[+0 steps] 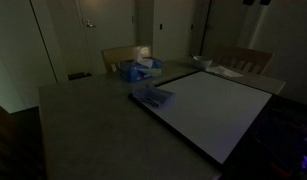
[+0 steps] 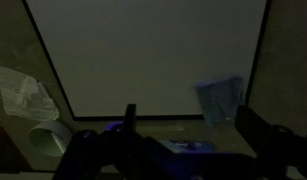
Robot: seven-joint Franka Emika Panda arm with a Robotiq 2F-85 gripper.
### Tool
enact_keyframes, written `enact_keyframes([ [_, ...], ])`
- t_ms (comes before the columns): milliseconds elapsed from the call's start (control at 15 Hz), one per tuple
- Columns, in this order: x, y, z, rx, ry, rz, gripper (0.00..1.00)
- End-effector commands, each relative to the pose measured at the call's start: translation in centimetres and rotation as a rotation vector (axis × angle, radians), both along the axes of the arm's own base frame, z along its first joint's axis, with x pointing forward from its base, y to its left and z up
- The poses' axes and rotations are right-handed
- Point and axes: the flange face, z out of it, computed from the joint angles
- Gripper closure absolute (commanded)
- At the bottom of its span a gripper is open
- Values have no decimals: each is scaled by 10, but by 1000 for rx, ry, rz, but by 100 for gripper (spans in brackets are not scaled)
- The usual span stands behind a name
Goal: Wipe the whiteboard with the blue cloth
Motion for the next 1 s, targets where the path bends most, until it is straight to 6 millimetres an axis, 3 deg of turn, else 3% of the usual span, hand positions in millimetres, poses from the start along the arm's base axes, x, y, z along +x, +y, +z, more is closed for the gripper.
enact_keyframes([
  [0, 0, 0, 1, 0, 1, 0, 0],
  [333, 28, 8, -13, 20, -49, 67, 0],
  [933, 78, 43, -82, 88, -39, 220, 0],
])
